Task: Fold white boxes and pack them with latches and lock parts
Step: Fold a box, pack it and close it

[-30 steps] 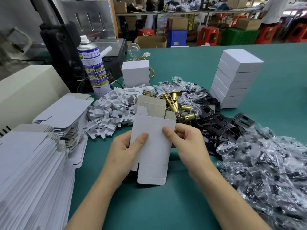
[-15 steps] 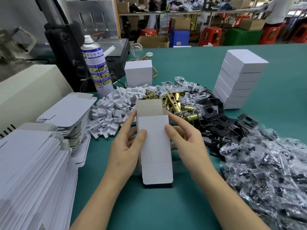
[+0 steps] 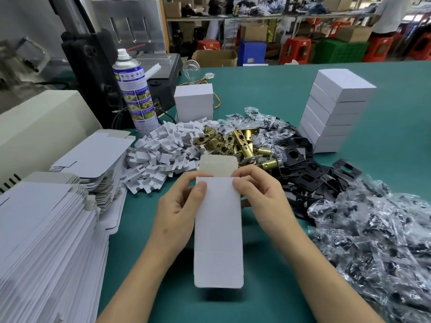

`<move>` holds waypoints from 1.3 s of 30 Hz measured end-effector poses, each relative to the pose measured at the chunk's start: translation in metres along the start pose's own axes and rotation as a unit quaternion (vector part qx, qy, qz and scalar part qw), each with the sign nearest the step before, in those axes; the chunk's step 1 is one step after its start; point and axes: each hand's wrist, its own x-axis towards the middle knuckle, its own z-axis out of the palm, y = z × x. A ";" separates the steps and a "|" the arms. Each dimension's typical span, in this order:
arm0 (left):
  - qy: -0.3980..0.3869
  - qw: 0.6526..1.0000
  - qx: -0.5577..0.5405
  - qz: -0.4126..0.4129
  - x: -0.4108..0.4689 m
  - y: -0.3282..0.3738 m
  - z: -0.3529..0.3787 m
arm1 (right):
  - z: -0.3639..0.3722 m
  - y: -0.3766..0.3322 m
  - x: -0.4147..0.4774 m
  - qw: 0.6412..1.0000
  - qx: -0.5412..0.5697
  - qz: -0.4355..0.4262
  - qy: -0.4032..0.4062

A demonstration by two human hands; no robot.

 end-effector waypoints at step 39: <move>-0.013 0.999 0.026 -0.032 -0.001 0.002 0.003 | -0.001 -0.003 0.002 0.996 -0.013 0.083 -0.042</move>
